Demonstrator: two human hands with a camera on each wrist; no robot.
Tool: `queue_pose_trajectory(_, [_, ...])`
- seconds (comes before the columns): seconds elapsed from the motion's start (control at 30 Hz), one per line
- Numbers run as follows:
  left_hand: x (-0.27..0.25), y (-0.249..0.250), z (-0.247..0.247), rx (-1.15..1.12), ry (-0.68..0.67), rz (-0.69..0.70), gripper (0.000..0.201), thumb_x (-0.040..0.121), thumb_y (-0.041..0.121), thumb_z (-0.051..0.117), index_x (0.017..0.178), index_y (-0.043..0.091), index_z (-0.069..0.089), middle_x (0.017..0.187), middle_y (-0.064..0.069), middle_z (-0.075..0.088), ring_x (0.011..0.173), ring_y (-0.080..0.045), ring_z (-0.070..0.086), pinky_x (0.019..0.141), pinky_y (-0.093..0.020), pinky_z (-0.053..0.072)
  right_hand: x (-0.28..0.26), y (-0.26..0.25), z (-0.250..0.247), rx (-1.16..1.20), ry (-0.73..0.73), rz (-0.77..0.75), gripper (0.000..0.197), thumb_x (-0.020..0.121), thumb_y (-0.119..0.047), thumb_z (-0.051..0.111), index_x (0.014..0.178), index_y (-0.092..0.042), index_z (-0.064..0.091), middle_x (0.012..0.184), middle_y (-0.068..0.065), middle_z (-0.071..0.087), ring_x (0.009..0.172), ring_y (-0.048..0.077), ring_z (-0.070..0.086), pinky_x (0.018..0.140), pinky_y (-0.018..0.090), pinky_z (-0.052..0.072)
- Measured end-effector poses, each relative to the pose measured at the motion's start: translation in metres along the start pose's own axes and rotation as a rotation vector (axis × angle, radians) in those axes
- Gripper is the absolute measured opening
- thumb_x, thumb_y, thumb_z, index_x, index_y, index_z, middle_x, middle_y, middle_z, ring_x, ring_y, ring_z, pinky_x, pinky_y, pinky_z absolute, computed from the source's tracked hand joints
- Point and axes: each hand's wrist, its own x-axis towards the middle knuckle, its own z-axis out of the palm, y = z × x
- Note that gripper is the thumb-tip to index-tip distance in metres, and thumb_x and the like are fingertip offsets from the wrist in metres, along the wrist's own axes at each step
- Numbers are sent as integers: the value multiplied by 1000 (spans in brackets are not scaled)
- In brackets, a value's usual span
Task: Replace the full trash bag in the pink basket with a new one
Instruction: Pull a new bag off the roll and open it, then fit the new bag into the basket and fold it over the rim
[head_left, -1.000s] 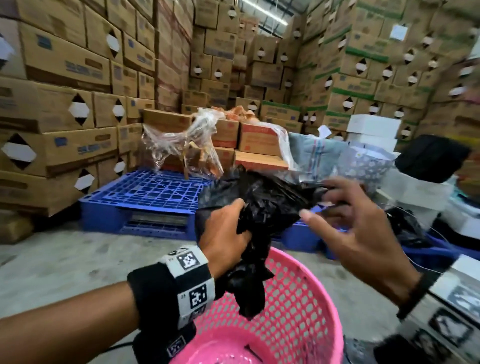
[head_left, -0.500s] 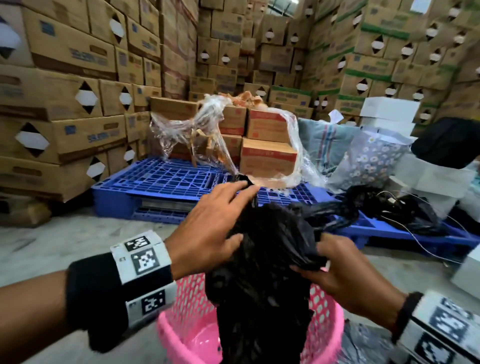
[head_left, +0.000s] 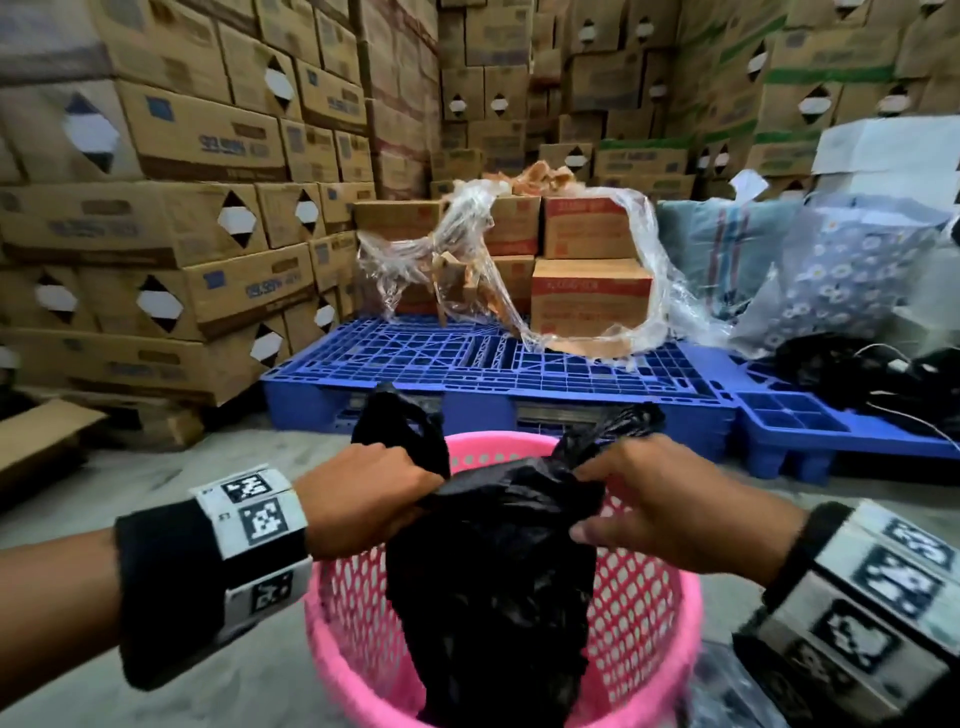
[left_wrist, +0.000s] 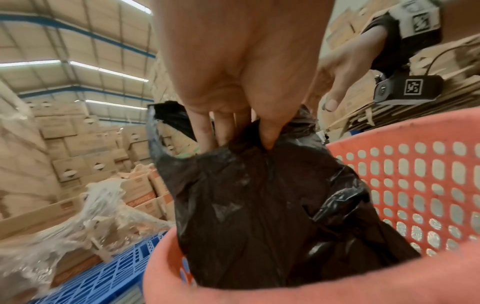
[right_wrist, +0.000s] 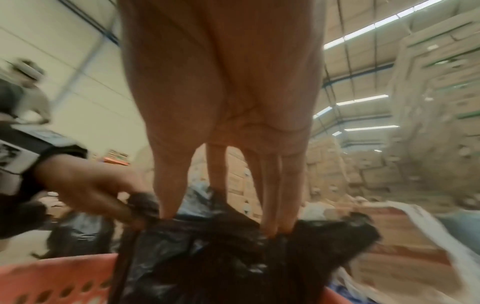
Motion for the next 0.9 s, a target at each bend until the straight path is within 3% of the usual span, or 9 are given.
queue_pose_trajectory(0.1, [-8,4,-4,-33,10,14,34,81,31,35,106,26,58,101,-7,68,88,-34,63,63,-39,48,7,-13,6,-67,29,-119,40,78,-47,66,113,-28,62,124,-1,53,114,19,50,91,39,47])
queue_pose_trajectory(0.17, [-13,6,-6,-53,24,10,34,83,32,35,110,29,56,105,-4,67,91,-31,62,66,-42,50,13,-22,12,50,53,-212,28,79,-38,68,102,-23,65,110,-1,63,101,18,56,84,39,49])
queue_pose_trajectory(0.27, [-20,4,-10,-79,91,-18,14,86,35,44,96,25,47,96,-2,65,85,-30,61,62,-41,45,25,-21,20,173,124,-237,7,78,-25,69,82,-20,67,81,0,69,77,22,62,68,41,52])
queue_pose_trajectory(0.37, [-29,-4,-11,-117,117,-22,22,87,46,41,82,25,37,84,-4,61,76,-29,58,57,-36,39,29,-8,22,161,125,-204,4,79,-24,70,80,-21,68,72,-1,67,68,20,61,60,30,46])
queue_pose_trajectory(0.47, [-35,-9,-7,-169,87,-15,26,89,48,40,81,24,45,82,-2,61,76,-24,58,59,-35,42,23,7,26,123,119,-207,9,79,-27,71,80,-22,64,72,-3,63,67,19,59,58,31,46])
queue_pose_trajectory(0.57, [-41,-12,-7,-208,85,8,30,91,46,40,88,22,58,87,2,63,80,-18,59,63,-37,48,17,10,23,72,212,-312,9,77,-26,73,79,-21,66,75,-9,57,71,22,64,58,32,48])
queue_pose_trajectory(0.7, [-53,-15,-9,-208,141,-19,28,89,43,43,86,24,63,80,5,68,73,-12,60,62,-35,48,9,-2,18,88,291,-457,11,78,-26,69,86,-19,68,81,-3,66,72,19,65,58,32,53])
queue_pose_trajectory(0.8, [-63,-16,-12,-398,89,-127,34,88,45,45,80,18,64,72,3,67,66,-11,59,60,-29,45,1,-7,14,140,194,-427,21,79,-40,65,74,-19,64,68,-6,63,60,13,60,53,34,50])
queue_pose_trajectory(0.9, [-70,-14,-12,-439,73,-200,29,88,37,50,76,15,64,63,2,62,60,-15,54,57,-28,40,-11,-8,13,190,45,-369,28,82,-40,67,61,-32,48,57,-17,53,51,-1,46,50,17,38])
